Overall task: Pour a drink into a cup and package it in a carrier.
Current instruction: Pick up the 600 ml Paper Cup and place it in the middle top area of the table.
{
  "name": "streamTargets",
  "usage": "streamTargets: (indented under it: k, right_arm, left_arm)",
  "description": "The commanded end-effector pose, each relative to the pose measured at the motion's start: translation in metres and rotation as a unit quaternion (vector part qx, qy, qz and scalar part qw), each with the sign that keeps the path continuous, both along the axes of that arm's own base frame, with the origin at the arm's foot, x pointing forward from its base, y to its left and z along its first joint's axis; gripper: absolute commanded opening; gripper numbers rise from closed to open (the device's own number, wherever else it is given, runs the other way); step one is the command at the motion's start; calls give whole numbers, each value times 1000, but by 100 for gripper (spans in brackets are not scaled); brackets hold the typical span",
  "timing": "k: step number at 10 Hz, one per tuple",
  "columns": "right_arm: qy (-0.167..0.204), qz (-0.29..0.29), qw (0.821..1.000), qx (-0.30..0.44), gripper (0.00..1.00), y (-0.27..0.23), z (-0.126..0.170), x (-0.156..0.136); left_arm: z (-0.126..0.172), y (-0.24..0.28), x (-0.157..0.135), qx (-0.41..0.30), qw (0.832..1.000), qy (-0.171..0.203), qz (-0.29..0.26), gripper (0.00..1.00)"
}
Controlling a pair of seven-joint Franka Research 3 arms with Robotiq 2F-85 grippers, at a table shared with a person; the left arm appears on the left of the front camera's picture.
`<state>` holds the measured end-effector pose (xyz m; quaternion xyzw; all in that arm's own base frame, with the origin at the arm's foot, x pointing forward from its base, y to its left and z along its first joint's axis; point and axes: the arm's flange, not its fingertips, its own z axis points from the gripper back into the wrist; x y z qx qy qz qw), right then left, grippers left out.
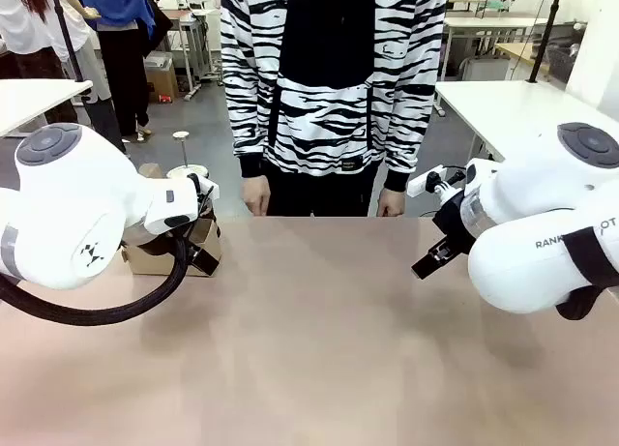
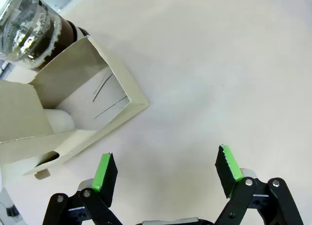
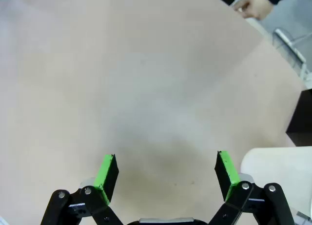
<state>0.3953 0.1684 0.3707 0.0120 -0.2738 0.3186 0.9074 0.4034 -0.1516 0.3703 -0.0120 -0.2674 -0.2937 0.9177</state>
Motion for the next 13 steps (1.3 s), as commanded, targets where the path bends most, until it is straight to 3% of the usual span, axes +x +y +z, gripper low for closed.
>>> streamTargets:
  k: [1,8,9,13]
  right_arm:
    - [0,0,1000,0,100,0,0,0]
    - [0,0,1000,0,100,0,0,0]
    - [-12,-3,1000,5,100,-3,26,1]
    - [1,31,997,67,100,-30,160,26]
  left_arm:
    - [0,0,0,0,1000,0,0,100]
    - [0,0,0,0,1000,0,0,100]
    - [0,0,0,0,1000,0,0,100]
    - [0,0,0,0,1000,0,0,100]
